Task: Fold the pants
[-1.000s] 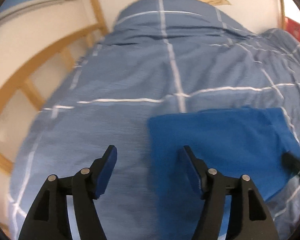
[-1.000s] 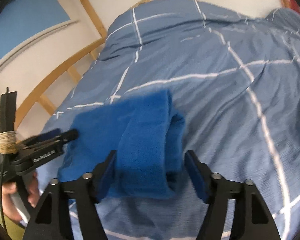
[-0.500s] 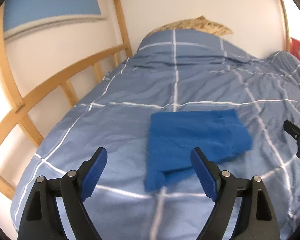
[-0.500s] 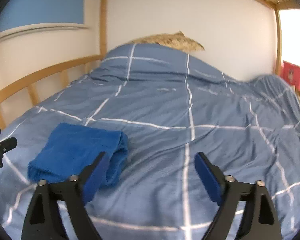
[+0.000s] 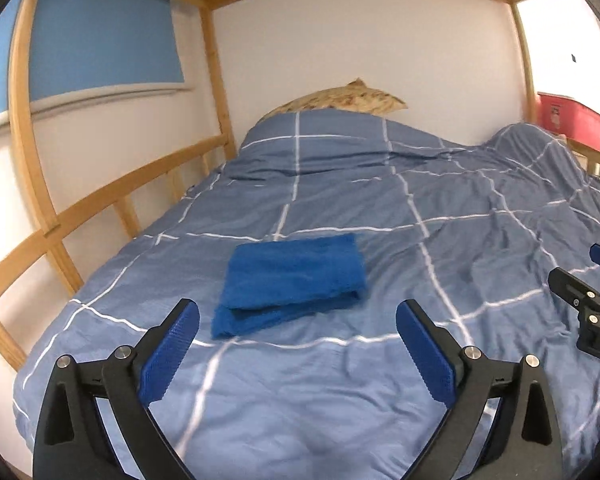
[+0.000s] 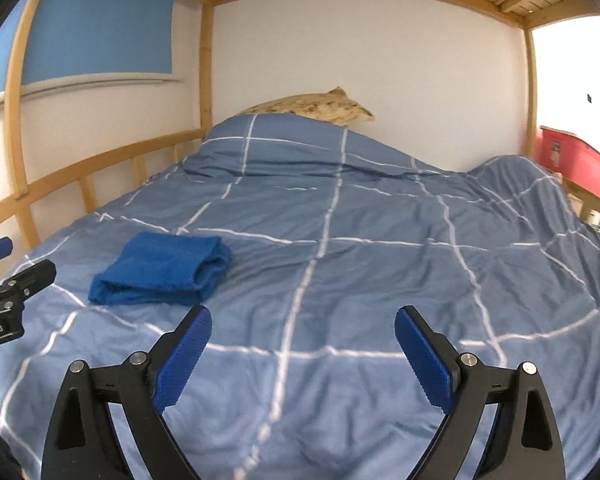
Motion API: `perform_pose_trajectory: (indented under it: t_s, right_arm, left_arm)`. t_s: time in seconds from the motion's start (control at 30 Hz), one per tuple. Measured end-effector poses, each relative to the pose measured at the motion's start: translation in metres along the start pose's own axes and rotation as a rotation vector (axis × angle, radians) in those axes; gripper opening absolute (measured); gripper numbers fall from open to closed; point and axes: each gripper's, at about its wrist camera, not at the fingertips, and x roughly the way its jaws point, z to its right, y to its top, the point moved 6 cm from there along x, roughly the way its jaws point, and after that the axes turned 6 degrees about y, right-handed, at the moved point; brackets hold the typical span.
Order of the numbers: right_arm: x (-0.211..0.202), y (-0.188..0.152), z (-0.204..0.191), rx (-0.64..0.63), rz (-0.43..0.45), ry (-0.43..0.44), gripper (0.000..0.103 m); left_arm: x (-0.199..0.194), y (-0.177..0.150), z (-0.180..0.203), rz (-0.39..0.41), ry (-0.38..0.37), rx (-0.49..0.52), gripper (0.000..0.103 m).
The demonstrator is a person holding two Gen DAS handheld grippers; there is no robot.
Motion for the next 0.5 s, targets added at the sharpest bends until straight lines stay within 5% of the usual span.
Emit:
perform_pose_trajectory:
  t_s: [0.5]
  right_arm:
    - [-0.067,-0.038,0.045,0.063,-0.001,-0.056,0.094]
  left_arm:
    - [-0.051,-0.017,0.056,0.041,-0.021,0.054,0.101]
